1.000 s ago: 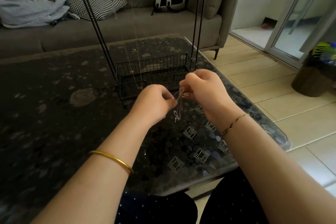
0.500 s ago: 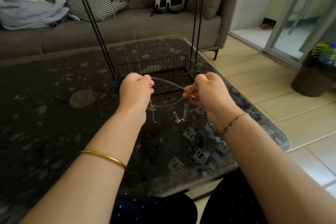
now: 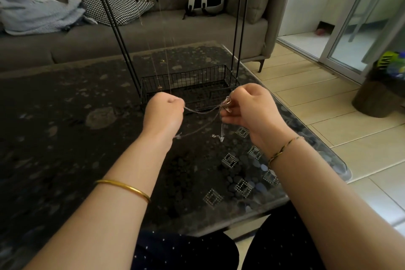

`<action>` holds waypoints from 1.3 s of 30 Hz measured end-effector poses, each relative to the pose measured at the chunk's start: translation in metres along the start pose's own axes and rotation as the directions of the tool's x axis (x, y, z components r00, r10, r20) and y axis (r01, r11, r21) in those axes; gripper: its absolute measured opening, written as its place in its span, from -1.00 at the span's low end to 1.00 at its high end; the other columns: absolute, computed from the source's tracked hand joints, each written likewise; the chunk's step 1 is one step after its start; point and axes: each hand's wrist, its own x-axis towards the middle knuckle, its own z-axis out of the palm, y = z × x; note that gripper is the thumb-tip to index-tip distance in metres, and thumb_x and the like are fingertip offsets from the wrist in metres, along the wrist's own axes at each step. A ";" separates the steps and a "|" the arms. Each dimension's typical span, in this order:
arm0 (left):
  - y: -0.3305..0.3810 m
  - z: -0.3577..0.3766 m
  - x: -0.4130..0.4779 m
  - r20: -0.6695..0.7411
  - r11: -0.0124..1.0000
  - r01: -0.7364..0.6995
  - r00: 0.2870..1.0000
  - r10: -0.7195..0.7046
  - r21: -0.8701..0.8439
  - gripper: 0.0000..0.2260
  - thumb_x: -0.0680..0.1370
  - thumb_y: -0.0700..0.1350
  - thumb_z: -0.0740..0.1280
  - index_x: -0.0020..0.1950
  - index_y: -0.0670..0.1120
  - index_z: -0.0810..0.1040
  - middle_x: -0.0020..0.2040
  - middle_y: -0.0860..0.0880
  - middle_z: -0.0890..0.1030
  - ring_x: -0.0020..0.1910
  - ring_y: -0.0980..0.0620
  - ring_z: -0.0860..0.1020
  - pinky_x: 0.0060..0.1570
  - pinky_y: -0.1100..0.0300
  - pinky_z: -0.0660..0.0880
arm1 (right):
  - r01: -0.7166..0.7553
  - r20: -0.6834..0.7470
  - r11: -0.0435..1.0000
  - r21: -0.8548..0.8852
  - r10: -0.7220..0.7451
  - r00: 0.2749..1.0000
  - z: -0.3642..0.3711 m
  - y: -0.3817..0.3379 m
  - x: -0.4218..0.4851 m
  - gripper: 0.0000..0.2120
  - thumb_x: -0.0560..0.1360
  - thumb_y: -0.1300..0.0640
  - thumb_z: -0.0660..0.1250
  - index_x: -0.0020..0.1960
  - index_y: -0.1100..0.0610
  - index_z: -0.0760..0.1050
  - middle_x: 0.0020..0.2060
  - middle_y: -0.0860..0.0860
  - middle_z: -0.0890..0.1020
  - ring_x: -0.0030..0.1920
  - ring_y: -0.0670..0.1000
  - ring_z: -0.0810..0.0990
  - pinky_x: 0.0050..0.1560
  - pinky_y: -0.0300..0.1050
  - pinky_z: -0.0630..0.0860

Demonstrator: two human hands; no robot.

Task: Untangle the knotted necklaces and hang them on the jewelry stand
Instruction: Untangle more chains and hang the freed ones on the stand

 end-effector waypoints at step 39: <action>0.008 0.007 -0.011 0.101 0.960 -0.266 0.957 0.274 -0.087 -0.85 0.59 -0.20 0.27 -0.08 0.03 0.53 -0.07 -0.01 0.61 -0.05 0.09 0.58 -0.03 0.17 0.55 | 0.068 0.195 0.987 -0.143 -0.039 0.980 0.006 -0.003 -0.011 -0.94 0.50 0.31 0.31 -0.11 0.20 0.53 -0.35 0.02 0.55 -0.35 -0.06 0.52 -0.14 -0.08 0.58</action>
